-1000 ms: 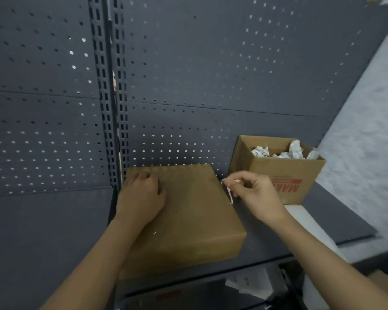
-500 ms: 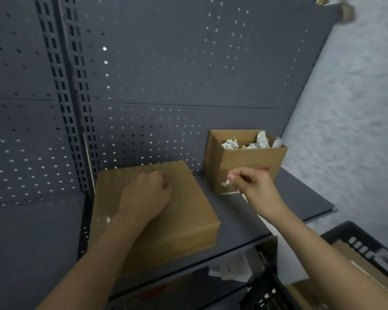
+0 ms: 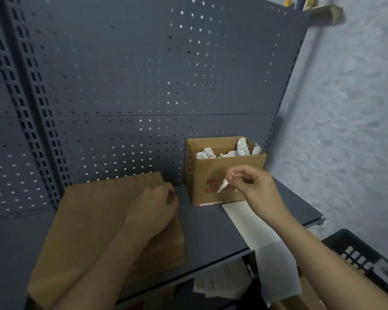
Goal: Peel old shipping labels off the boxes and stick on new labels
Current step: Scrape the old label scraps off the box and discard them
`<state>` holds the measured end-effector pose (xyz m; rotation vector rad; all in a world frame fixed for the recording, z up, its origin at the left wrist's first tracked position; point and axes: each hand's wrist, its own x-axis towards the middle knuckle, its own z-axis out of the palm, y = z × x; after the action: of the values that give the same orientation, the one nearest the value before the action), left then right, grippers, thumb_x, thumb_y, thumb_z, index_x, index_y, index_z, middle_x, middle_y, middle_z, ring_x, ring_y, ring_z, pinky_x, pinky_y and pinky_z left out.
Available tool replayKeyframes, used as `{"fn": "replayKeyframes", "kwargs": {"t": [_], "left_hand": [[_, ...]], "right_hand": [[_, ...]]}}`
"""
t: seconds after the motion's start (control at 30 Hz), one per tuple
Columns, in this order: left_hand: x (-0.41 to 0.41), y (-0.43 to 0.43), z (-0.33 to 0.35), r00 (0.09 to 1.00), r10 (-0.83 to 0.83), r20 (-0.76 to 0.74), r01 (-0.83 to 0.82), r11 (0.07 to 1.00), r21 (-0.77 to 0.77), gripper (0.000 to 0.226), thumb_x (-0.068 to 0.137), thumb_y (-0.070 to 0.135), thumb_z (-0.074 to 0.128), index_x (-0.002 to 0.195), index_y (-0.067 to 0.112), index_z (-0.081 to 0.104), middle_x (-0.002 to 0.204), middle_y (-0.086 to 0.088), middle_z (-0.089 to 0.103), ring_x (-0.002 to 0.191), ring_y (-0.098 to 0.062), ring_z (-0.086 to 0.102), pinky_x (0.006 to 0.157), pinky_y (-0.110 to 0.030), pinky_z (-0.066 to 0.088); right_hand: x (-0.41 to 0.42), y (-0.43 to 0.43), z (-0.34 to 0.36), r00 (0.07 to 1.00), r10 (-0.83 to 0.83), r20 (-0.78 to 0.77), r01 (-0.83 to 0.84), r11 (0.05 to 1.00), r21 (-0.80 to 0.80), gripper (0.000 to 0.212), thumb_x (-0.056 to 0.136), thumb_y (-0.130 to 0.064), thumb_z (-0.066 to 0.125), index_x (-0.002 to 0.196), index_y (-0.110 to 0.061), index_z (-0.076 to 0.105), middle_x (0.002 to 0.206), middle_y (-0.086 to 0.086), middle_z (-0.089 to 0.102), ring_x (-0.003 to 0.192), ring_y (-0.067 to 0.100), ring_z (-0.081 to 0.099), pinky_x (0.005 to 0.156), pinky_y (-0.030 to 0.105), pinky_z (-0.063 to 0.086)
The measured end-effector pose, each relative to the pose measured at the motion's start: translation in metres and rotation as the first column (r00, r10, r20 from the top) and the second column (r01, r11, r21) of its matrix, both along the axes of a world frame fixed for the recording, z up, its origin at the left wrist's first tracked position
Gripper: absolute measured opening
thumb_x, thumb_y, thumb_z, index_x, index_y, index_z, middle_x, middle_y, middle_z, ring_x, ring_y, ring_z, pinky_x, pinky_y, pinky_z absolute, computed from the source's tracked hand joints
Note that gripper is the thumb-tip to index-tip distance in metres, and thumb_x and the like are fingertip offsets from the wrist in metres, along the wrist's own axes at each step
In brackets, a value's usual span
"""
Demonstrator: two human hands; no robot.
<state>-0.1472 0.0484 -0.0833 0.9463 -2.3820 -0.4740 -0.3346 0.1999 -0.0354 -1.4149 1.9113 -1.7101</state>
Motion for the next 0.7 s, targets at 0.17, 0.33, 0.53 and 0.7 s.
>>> {"fn": "replayKeyframes", "kwargs": {"t": [0.17,0.33,0.53,0.7], "left_hand": [[-0.015,0.001,-0.011,1.000,0.022,0.015,-0.022,0.999,-0.029,0.013,0.093,0.031,0.059,0.099,0.023,0.066,0.080,0.005,0.066,0.071,-0.011,0.060,0.068,-0.035,0.054],[-0.031,0.001,-0.012,0.999,0.051,-0.005,-0.052,0.998,-0.023,0.011,0.091,0.033,0.058,0.092,0.025,0.065,0.078,0.006,0.064,0.072,-0.017,0.061,0.067,-0.036,0.053],[-0.053,0.011,-0.015,1.000,-0.001,-0.021,0.000,0.997,-0.072,0.009,0.091,0.027,0.061,0.091,0.019,0.067,0.089,0.005,0.062,0.078,-0.012,0.058,0.070,-0.032,0.051],[-0.086,0.036,-0.018,0.993,-0.103,0.062,0.104,0.995,-0.011,0.011,0.090,0.030,0.059,0.095,0.024,0.065,0.100,0.008,0.063,0.092,-0.013,0.060,0.080,-0.037,0.054]], "right_hand": [[-0.023,0.002,-0.005,0.999,-0.001,-0.034,0.002,1.000,0.027,0.021,0.098,-0.016,0.058,0.082,-0.016,0.072,0.071,-0.003,0.071,0.068,0.006,0.062,0.069,0.015,0.047],[-0.052,-0.004,-0.006,0.985,-0.101,-0.142,0.102,0.995,0.001,0.029,0.101,-0.021,0.052,0.075,-0.017,0.062,0.076,-0.005,0.064,0.083,0.016,0.054,0.076,0.028,0.041],[-0.080,-0.010,0.016,0.951,-0.169,-0.260,0.164,0.986,-0.041,0.031,0.099,-0.014,0.055,0.074,-0.031,0.059,0.088,-0.009,0.058,0.090,0.007,0.051,0.077,0.011,0.034],[-0.111,-0.022,0.026,0.925,-0.196,-0.326,0.197,0.980,-0.031,0.030,0.097,-0.018,0.058,0.071,-0.032,0.060,0.098,-0.002,0.057,0.095,-0.005,0.049,0.086,0.016,0.036]]}}
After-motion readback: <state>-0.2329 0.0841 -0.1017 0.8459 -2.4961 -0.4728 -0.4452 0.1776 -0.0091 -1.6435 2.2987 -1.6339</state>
